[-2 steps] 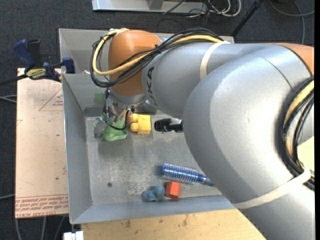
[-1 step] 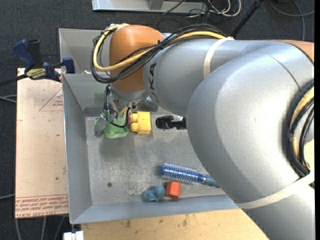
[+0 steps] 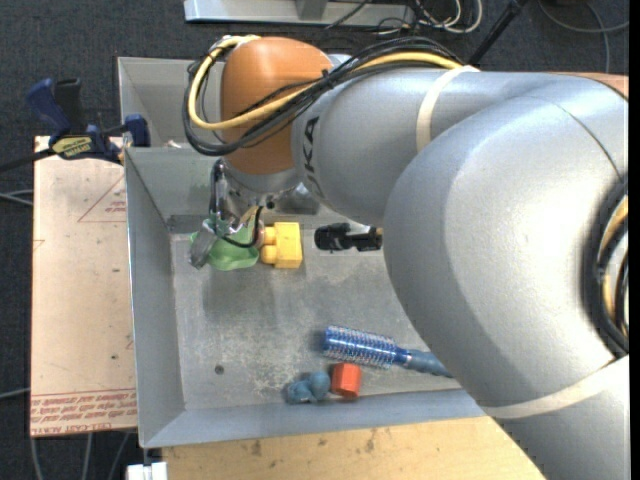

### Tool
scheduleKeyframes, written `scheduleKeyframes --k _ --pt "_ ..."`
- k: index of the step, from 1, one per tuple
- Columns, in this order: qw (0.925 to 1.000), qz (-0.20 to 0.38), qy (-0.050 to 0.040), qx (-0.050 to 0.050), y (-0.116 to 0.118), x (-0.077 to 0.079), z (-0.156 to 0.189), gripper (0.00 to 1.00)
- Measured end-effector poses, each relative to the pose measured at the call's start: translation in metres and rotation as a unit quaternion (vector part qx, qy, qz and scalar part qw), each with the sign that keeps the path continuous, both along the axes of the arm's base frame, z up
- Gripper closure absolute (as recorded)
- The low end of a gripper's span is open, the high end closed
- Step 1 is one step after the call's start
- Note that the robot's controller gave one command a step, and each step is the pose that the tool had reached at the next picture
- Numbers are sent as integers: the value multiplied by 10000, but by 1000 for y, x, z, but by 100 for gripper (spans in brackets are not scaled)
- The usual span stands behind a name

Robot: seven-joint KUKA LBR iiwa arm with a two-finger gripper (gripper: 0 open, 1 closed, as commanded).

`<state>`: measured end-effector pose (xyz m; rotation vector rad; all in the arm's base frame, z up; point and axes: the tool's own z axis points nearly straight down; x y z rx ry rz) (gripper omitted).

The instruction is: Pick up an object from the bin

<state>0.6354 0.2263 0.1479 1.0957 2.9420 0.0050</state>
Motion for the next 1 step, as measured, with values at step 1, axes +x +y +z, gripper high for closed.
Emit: scheduleKeyframes --k 1 --pt "10000 11 8 -9 0 0 0 100"
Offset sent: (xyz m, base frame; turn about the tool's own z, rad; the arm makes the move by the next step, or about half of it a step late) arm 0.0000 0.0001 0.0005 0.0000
